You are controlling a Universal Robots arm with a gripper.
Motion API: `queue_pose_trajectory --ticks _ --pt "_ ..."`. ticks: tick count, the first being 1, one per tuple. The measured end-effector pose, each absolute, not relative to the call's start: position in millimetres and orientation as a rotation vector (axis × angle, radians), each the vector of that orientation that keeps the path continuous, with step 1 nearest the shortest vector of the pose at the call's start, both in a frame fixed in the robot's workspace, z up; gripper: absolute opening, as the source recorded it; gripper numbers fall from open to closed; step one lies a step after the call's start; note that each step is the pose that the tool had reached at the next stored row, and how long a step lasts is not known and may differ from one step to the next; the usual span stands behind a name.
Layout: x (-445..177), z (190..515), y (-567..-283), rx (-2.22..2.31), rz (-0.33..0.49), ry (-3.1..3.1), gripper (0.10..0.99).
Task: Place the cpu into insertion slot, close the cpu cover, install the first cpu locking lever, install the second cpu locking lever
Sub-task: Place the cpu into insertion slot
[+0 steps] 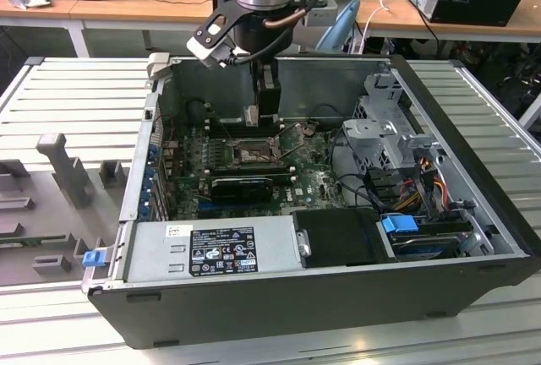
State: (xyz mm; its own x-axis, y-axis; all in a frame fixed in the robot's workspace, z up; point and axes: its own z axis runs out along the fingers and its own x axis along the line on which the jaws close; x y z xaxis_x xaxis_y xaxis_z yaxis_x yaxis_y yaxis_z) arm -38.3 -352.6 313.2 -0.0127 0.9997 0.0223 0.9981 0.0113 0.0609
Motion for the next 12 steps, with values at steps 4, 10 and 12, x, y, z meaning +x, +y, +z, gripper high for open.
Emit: queue_pose_trajectory --ticks 4,10,12 --pt "-38.3 309.7 -352.6 2.190 0.092 2.213 0.529" --pt "-38.3 307.2 -352.6 2.256 0.091 2.143 0.529" --pt "-38.0 306.1 -352.6 2.303 0.089 2.090 0.529"
